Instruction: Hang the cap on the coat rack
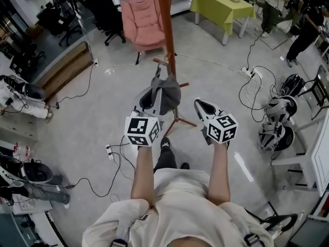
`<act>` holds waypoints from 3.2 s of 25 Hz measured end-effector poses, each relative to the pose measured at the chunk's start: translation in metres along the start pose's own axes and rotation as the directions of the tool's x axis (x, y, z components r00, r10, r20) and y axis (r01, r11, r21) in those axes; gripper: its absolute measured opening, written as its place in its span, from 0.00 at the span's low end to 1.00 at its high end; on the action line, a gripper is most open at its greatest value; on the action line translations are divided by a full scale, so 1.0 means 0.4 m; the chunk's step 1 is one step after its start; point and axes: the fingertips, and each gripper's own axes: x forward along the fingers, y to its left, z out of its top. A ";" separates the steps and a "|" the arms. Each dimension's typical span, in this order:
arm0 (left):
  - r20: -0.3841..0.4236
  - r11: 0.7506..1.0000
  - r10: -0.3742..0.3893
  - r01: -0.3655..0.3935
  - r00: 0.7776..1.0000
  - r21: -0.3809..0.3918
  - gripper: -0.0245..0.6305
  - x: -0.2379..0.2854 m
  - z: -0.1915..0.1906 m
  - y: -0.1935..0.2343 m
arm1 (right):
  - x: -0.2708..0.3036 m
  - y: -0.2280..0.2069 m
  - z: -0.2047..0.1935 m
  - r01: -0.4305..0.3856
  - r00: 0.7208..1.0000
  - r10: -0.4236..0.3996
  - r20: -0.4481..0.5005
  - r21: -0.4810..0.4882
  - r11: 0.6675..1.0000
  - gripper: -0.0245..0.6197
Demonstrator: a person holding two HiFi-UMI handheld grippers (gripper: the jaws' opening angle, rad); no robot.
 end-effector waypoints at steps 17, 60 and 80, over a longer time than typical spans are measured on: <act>-0.028 1.000 -0.005 0.004 1.000 -0.023 0.09 0.024 -0.045 0.001 | -0.053 -0.061 -0.047 0.074 0.997 -0.074 -0.005 0.059 0.995 0.04; -0.093 0.995 -0.073 0.066 0.993 -0.072 0.10 0.222 -0.146 0.052 | 0.038 -0.145 0.006 0.078 0.996 -0.081 0.030 0.096 0.992 0.04; -0.147 0.993 -0.064 0.049 0.987 -0.106 0.10 0.243 -0.230 0.069 | 0.063 -0.169 -0.019 0.081 0.997 -0.082 -0.002 0.108 0.991 0.04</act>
